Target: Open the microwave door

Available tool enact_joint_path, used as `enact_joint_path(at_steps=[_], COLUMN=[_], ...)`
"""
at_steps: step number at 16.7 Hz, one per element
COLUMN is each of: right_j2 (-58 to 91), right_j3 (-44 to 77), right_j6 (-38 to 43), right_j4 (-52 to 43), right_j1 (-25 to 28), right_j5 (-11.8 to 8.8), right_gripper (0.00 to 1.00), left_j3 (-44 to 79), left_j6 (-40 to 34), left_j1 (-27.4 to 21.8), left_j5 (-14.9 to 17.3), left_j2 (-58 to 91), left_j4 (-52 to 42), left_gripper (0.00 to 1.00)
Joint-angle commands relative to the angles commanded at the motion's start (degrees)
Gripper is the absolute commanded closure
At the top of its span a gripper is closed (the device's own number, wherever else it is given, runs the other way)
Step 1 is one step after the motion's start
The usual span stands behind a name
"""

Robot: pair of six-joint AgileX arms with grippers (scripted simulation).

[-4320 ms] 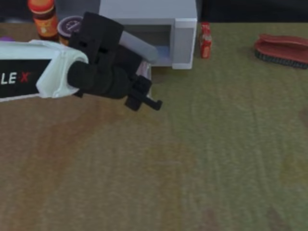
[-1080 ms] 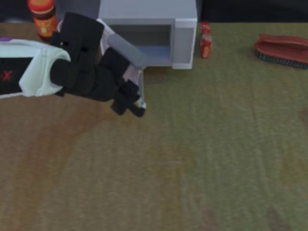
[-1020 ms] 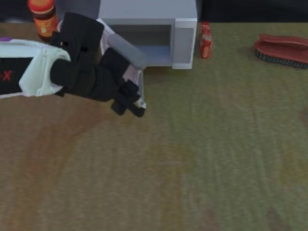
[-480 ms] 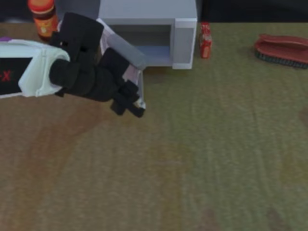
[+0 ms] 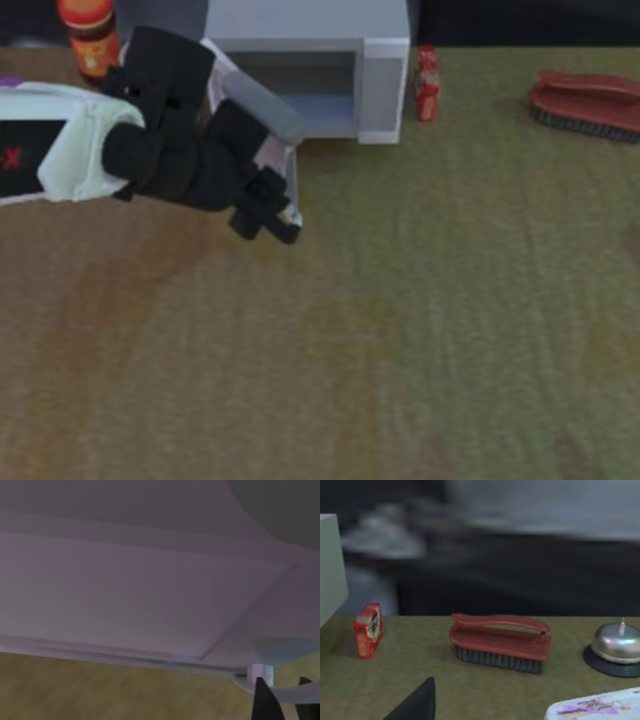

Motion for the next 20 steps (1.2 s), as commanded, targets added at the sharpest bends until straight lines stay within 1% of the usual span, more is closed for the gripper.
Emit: enact_joint_path(at_steps=[5, 8, 15, 20], right_j2=[0.0, 0.0, 0.0, 0.0], right_j3=[0.0, 0.0, 0.0, 0.0], right_j6=[0.0, 0.0, 0.0, 0.0], right_j4=[0.0, 0.0, 0.0, 0.0], right_j1=[0.0, 0.0, 0.0, 0.0], right_j5=[0.0, 0.0, 0.0, 0.0], right_gripper=[0.00, 0.00, 0.00, 0.00], left_j3=[0.0, -0.2, -0.3, -0.3], left_j6=[0.0, 0.4, 5.0, 5.0], left_j1=[0.0, -0.1, 2.1, 2.1], left_j5=[0.0, 0.8, 3.5, 3.5], left_j2=[0.0, 0.0, -0.5, -0.5], left_j4=[0.0, -0.3, -1.8, -1.9], left_gripper=[1.00, 1.00, 1.00, 1.00])
